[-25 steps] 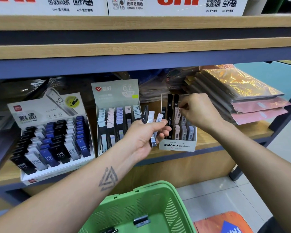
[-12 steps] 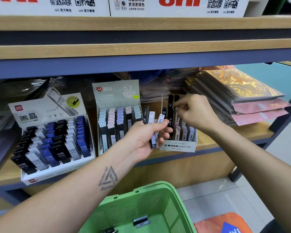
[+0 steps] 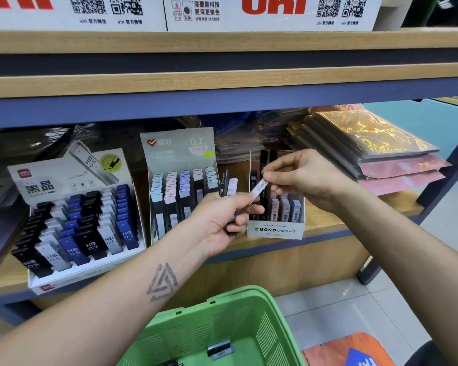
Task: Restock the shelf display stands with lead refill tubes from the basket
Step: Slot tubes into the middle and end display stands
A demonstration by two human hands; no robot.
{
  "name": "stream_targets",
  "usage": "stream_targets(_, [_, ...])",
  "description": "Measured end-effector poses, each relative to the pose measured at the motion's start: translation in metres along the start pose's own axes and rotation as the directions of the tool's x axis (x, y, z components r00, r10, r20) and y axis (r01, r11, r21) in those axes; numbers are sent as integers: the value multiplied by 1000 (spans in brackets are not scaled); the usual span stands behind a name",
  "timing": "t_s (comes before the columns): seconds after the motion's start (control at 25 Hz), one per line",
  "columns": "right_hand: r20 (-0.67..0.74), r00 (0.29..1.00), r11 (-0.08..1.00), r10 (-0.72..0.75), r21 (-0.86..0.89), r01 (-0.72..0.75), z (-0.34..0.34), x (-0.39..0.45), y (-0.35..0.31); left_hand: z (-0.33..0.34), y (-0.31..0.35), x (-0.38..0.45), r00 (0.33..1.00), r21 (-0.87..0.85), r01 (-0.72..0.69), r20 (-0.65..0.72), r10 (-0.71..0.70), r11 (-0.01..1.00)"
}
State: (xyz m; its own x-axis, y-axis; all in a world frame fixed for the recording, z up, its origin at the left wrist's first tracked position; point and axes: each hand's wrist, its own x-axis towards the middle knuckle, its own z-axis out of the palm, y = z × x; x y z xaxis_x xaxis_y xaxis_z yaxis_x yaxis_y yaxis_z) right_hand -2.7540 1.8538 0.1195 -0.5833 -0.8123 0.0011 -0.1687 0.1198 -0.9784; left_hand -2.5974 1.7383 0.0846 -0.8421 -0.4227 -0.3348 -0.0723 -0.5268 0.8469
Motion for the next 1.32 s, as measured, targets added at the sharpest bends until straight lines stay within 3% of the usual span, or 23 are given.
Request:
stream_targets(0.08, [14, 1000, 998, 5, 59, -6, -2, -1, 1, -1, 0, 1, 1000, 1, -18, -13, 18, 1000])
stream_targets(0.2, [19, 999, 999, -33, 17, 33, -5, -5, -3, 1, -2, 1, 999, -2, -27, -18, 27, 1000])
stream_targets(0.4, [-191, 971, 987, -141, -110, 121, -35, -10, -13, 0, -5, 6, 996, 116, -62, -53, 68, 991])
stream_targets(0.64, [-291, 905, 836, -311, -536, 116, -49, -9, -5, 1, -7, 7, 997, 175, -73, -16, 77, 982])
stream_targets(0.84, [-457, 758, 800, -465, -584, 137, -60, 7, -9, 7, -9, 5, 997, 193, -75, 26, 71, 978])
stream_targets(1.12, [-286, 800, 582, -527, -807, 96, -33, 41, 6, 8, -4, 1, 991, 209, -102, 108, 81, 973])
stream_targets(1.32, [-247, 796, 517, -553, -851, 95, -29, 60, 12, 8, -2, 7, 989, 160, -86, 132, 65, 983])
